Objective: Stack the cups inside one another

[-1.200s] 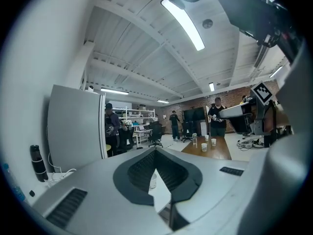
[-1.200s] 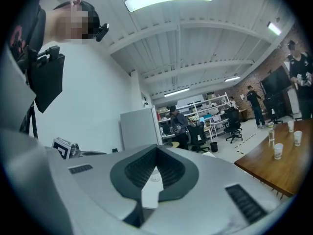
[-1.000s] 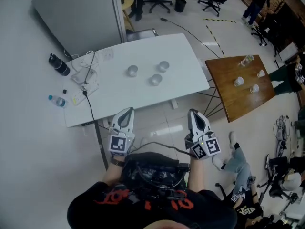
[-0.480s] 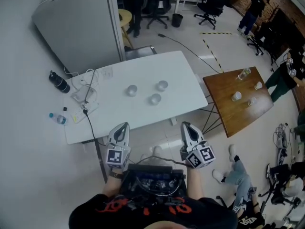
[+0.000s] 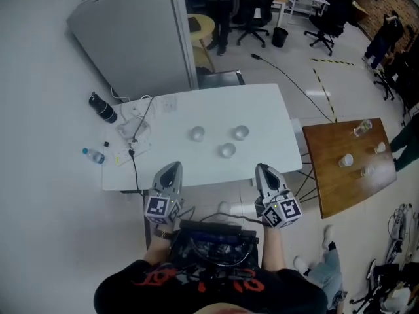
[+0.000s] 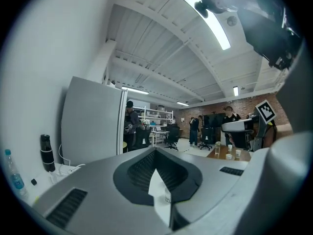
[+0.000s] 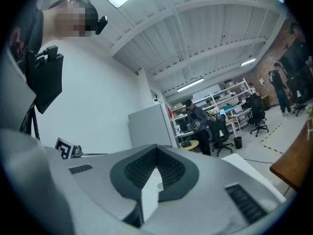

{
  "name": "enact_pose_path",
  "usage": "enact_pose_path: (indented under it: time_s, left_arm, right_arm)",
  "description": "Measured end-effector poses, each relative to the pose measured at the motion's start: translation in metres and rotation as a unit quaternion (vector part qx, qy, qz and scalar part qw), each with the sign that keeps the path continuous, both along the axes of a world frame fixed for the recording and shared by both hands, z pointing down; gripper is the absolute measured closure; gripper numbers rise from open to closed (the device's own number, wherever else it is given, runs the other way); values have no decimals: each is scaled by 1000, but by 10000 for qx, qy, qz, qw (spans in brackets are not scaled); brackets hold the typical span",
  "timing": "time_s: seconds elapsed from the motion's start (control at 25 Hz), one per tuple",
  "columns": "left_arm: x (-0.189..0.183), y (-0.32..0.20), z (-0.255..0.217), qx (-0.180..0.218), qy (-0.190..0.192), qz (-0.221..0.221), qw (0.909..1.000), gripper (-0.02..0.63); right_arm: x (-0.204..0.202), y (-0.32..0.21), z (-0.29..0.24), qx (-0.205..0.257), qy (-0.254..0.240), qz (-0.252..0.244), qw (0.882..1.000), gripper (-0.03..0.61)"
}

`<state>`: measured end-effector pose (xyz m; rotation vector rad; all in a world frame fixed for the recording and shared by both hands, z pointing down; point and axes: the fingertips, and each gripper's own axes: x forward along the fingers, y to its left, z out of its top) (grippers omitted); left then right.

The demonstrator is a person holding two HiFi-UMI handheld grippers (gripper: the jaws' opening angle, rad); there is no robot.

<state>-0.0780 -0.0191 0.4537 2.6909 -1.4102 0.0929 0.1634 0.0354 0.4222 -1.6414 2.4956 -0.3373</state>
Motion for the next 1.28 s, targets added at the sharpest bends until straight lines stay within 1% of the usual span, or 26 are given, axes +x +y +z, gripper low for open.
enact_pose_path:
  time_s: [0.12, 0.2, 0.32, 0.4, 0.52, 0.6, 0.72, 0.92, 1.04, 1.28]
  left_arm:
    - [6, -8, -9, 83, 56, -166, 9998, 611]
    - [7, -8, -14, 131, -26, -207, 9997, 611]
    - [-1, -10, -7, -53, -190, -364, 9991, 611]
    - [-6, -14, 0, -194, -201, -473, 9985, 611]
    - [-8, -23, 0, -92, -141, -524, 9985, 611]
    - [-14, -32, 1, -61, -126, -510, 9986, 611]
    - [-25, -44, 4, -155, -105, -474, 9987, 611]
    - [-44, -65, -1, -50, -13, -550, 9985, 611]
    - [-55, -72, 1, -104, -116, -613, 9980, 611]
    - [-56, -84, 6, -178, -114, -559, 9982, 611]
  right_arm:
    - [13, -20, 1, 37, -6, -170, 9998, 572]
    - [14, -31, 1, 35, -10, -256, 9997, 572]
    - [9, -44, 3, -26, -79, -349, 9994, 572]
    - [4, -51, 7, -116, -57, -435, 9990, 572]
    - [-2, -62, 12, -217, 20, -526, 9984, 572]
    - [-6, -70, 14, -247, 37, -484, 9985, 572]
    - [-15, -82, 16, -296, 24, -344, 9990, 572]
    - [-32, -96, 17, -301, 132, -345, 9989, 572]
    - [-39, -106, 15, -260, 134, -346, 9990, 572]
    - [-40, -120, 20, -263, 231, -291, 9990, 572]
